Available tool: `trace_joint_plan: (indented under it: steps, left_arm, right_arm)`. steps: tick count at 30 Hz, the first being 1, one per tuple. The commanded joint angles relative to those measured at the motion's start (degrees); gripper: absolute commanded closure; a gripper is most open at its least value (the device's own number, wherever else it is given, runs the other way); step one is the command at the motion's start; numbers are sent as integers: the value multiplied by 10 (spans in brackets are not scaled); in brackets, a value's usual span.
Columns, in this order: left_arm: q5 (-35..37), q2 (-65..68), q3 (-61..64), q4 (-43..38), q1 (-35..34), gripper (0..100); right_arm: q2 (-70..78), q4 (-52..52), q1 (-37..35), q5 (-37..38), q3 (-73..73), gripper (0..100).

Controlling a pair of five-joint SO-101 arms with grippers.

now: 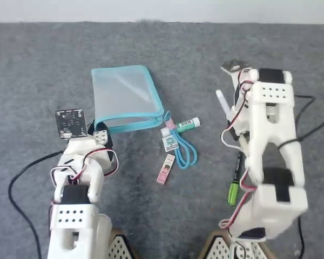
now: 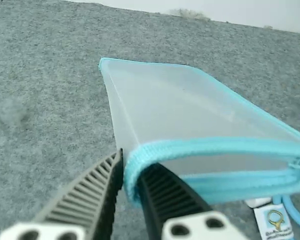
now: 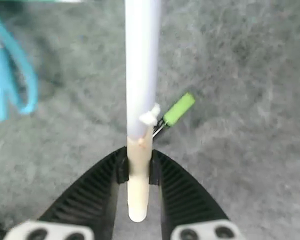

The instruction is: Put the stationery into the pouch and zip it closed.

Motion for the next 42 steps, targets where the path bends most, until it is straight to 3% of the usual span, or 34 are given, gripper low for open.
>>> trace_joint_plan:
  steps: [1,7,14,22,31,36,42]
  left_arm:
    - [6,-2,-18,-20,3,988]
    - [6,-2,-18,-20,4,988]
    - [6,-2,-18,-20,4,988]
    - [6,-2,-18,-20,4,988]
    - [6,-2,-18,-20,4,988]
    - [6,-2,-18,-19,4,988]
    - [6,-2,-18,-20,4,988]
  right_arm:
    - [52,-44,4,-45,-8,991]
    - [145,-48,-39,-137,-46,980]
    - [180,-48,-72,-225,-125,837]
    - [182,-32,-71,-194,-82,835]
    - [183,-102,-69,-159,20,838]
    - [177,-127,-43,-147,42,997]
    - [105,-92,-23,-120,47,991]
